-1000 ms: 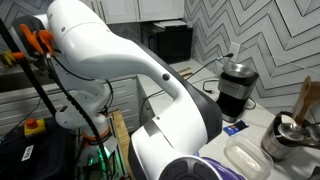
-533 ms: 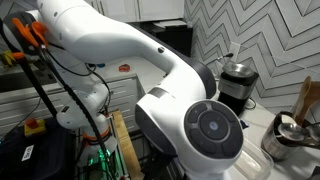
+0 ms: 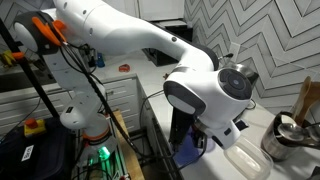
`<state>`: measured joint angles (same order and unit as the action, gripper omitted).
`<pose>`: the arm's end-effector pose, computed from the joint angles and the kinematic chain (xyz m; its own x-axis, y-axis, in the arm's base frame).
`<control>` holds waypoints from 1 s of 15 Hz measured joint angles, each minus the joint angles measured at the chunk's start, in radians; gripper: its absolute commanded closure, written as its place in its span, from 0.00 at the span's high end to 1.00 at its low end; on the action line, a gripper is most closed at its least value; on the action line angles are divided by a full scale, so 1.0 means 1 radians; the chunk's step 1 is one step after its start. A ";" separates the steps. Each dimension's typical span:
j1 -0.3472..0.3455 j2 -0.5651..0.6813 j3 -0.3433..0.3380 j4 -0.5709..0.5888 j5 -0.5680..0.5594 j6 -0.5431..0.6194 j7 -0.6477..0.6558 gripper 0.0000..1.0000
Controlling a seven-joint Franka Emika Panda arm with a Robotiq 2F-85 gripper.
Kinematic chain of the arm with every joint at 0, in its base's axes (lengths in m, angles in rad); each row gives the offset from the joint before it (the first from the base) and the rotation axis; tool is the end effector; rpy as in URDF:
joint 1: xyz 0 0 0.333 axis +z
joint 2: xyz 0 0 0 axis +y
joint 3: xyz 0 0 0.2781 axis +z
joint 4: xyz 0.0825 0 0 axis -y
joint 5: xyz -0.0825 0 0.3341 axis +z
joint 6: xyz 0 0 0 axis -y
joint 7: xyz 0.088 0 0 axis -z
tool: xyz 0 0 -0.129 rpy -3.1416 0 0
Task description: Cover the lunch boxes with their lids
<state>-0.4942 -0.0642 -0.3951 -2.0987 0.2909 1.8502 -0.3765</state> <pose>0.3143 -0.3441 0.3994 0.8208 -0.5651 -0.0836 -0.5574 -0.7603 -0.3335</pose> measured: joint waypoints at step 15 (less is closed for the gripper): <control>0.099 0.062 0.013 -0.001 0.115 -0.066 -0.215 0.02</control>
<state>-0.3953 -0.0026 -0.3820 -2.0998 0.4058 1.7839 -0.5914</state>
